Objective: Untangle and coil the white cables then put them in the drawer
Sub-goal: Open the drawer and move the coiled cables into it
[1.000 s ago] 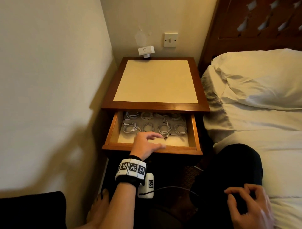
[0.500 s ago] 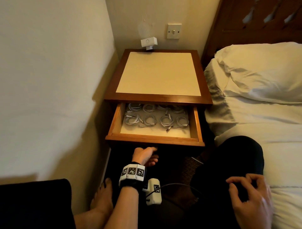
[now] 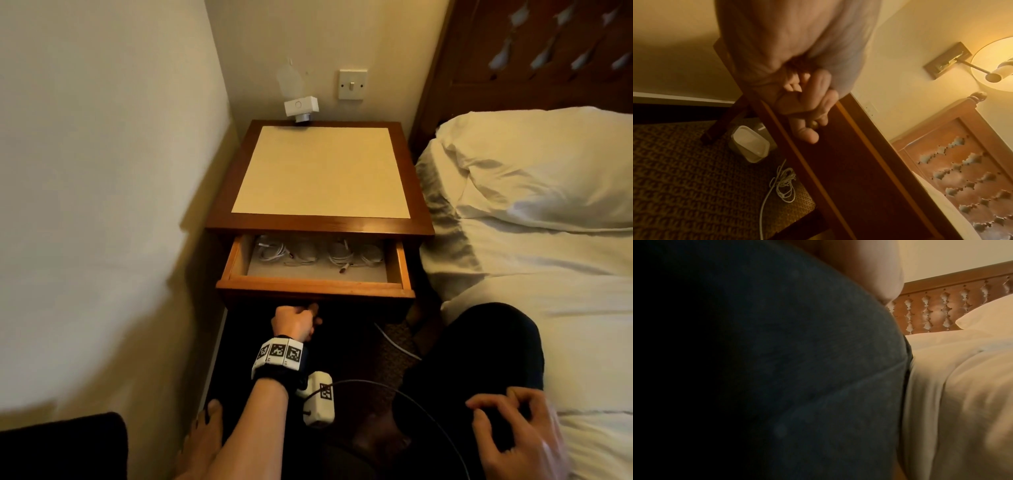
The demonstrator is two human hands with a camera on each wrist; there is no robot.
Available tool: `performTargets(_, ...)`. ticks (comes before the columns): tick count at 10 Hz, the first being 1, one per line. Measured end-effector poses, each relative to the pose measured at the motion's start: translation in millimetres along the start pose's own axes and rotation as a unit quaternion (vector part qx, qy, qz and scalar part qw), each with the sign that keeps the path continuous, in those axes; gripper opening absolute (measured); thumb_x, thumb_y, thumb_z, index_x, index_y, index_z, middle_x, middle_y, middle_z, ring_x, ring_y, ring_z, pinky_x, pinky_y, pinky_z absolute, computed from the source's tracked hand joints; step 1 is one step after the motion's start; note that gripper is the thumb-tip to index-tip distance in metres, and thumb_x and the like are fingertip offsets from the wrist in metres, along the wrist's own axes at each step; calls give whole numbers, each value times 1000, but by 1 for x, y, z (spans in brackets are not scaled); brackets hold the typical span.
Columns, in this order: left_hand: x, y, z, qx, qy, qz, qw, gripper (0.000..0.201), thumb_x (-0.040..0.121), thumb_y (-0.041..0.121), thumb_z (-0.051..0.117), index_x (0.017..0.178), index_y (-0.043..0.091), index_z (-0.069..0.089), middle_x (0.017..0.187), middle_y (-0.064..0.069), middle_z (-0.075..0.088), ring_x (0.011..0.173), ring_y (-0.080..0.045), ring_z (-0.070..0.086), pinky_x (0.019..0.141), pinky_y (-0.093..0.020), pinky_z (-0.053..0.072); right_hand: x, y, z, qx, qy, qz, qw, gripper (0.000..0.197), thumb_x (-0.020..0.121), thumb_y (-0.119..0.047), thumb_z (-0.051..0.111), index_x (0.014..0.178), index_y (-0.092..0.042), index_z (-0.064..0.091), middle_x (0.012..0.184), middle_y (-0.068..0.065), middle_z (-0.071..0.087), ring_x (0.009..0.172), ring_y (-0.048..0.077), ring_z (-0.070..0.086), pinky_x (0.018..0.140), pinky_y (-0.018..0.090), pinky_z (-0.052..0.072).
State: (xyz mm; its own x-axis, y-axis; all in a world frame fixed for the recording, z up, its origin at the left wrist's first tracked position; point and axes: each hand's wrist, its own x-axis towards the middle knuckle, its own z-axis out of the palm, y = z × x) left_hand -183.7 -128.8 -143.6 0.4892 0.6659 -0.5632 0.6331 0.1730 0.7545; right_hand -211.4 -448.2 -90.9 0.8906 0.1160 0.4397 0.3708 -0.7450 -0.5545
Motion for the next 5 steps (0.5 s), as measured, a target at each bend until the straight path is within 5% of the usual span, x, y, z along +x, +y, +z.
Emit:
performTargets(1, 13, 14, 5, -6, 3, 2, 1000, 27, 88, 30, 68, 66, 14, 69, 62, 0, 68, 43, -8, 51, 34, -14, 36, 4, 0, -3, 32, -6, -12, 999, 25, 72, -39, 49, 69, -27, 70, 81, -1, 39, 68, 24, 51, 81, 11, 35)
performTargets(3, 45, 37, 14, -6, 2, 4, 1000, 29, 87, 31, 69, 63, 15, 68, 65, 1, 70, 44, -9, 50, 42, -20, 39, 12, 5, 1, 42, -50, 1, 998, 11, 68, -47, 51, 66, -42, 60, 85, -17, 39, 84, 3, 48, 84, 4, 29)
performTargets(4, 60, 50, 20, -8, 13, 5, 1000, 33, 86, 32, 70, 58, 15, 68, 66, -2, 72, 48, -12, 53, 48, -23, 41, 11, 6, 5, 72, -61, 45, 995, 18, 63, -47, 50, 71, -35, 60, 76, -19, 47, 83, -1, 47, 83, 1, 27)
performTargets(5, 78, 61, 26, -6, 24, 8, 1000, 36, 84, 34, 71, 52, 18, 67, 59, 1, 71, 60, -15, 65, 62, -28, 50, 21, 11, 38, 94, 36, 26, 995, 17, 57, -53, 62, 61, -38, 56, 62, -21, 57, 64, 1, 49, 58, 8, 34)
